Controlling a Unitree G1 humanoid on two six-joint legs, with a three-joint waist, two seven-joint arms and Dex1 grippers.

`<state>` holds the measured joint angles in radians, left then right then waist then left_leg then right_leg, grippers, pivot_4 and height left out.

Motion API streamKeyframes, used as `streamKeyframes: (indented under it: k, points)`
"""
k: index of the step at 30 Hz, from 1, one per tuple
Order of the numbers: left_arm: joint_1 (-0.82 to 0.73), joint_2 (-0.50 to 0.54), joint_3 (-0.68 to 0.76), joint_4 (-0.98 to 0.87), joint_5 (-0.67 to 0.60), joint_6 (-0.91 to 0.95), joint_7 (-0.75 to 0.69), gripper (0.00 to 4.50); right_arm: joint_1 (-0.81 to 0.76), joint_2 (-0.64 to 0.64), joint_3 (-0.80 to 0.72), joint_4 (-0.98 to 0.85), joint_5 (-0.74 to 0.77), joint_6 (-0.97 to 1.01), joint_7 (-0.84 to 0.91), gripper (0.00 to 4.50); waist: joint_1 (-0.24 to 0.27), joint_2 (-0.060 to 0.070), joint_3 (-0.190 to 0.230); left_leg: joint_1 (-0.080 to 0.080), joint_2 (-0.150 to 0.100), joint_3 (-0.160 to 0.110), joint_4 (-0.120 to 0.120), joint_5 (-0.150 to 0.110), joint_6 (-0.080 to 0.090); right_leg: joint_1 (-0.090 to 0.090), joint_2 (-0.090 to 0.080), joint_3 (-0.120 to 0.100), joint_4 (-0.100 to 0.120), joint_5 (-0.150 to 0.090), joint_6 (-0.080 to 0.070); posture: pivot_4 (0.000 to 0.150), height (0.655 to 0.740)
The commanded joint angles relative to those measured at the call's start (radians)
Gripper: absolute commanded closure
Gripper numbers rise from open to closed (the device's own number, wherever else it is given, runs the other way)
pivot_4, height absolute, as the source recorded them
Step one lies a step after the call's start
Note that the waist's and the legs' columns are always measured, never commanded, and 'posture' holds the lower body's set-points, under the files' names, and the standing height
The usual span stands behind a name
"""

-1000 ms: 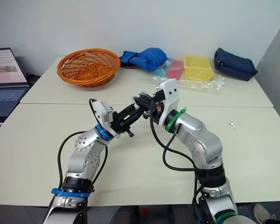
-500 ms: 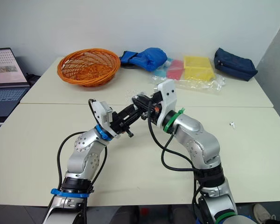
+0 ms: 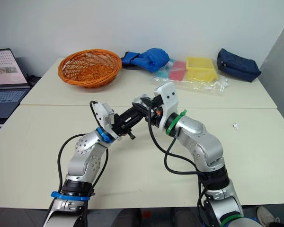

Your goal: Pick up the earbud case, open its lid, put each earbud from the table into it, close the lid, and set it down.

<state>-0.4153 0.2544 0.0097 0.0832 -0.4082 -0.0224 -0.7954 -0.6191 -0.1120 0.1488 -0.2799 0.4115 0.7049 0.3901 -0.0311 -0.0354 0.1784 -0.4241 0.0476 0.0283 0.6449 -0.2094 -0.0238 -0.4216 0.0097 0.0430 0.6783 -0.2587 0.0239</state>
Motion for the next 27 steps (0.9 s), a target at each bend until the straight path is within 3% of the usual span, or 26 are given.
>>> streamKeyframes:
  k: [1,5,8,13,16,20,24,27]
  points:
    - [-0.017,-0.002,0.009,-0.053,-0.013,-0.018,-0.004,3.75,-0.004,-0.003,-0.007,0.007,-0.018,-0.013,-0.012,2.41,0.0,0.0,0.0,0.0,0.0,0.0,0.0,0.0,0.0,0.0,0.0,0.0,0.0,0.0,0.0,0.15,0.74]
    - [-0.023,-0.001,0.01,-0.044,-0.013,-0.02,-0.006,3.75,-0.005,-0.006,-0.023,0.001,-0.009,-0.031,-0.001,2.41,0.0,0.0,0.0,0.0,0.0,0.0,0.0,0.0,0.0,0.0,0.0,0.0,0.0,0.0,0.0,0.15,0.74]
    - [-0.019,0.001,0.013,-0.036,-0.013,-0.022,-0.009,3.75,0.004,-0.028,-0.099,-0.077,0.099,-0.015,0.054,2.41,0.001,0.0,0.0,0.0,0.0,0.0,0.0,0.0,0.0,0.0,0.0,0.0,0.0,0.0,0.0,0.15,0.74]
    - [-0.012,0.001,0.013,-0.028,-0.011,-0.03,-0.015,3.75,0.014,-0.168,-0.156,-0.192,0.242,0.123,0.137,2.41,0.001,0.0,0.0,-0.001,0.0,0.0,0.0,0.0,0.0,0.0,-0.001,0.0,-0.002,0.0,0.0,0.15,0.74]
    - [-0.009,0.0,0.014,-0.021,-0.01,-0.034,-0.019,3.75,0.016,-0.338,-0.271,-0.213,0.321,0.232,0.168,2.41,0.003,0.0,0.0,-0.001,0.0,0.0,0.0,0.0,0.0,0.0,-0.001,0.0,-0.002,0.0,0.0,0.15,0.74]
    - [-0.009,-0.004,0.019,-0.011,-0.004,-0.044,-0.019,3.75,0.094,-0.522,-0.333,-0.105,0.219,0.218,0.153,2.41,0.005,0.0,0.0,-0.001,-0.001,0.0,0.0,0.0,0.0,0.001,-0.003,0.0,-0.004,0.0,0.0,0.15,0.74]
    - [-0.004,-0.013,0.021,-0.02,-0.003,-0.041,-0.008,3.75,0.175,-0.569,-0.351,0.048,0.072,0.095,0.094,2.41,0.0,0.0,0.0,-0.001,-0.001,0.001,-0.001,0.0,0.0,0.001,-0.002,0.001,-0.005,0.0,0.0,0.15,0.74]
    - [0.001,-0.016,0.013,-0.027,-0.001,-0.037,-0.009,3.75,0.197,-0.574,-0.365,0.166,0.003,0.018,0.072,1.82,-0.002,0.0,0.0,0.0,-0.001,0.002,-0.001,0.0,0.0,0.0,0.0,0.002,-0.003,0.0,0.0,0.15,0.74]
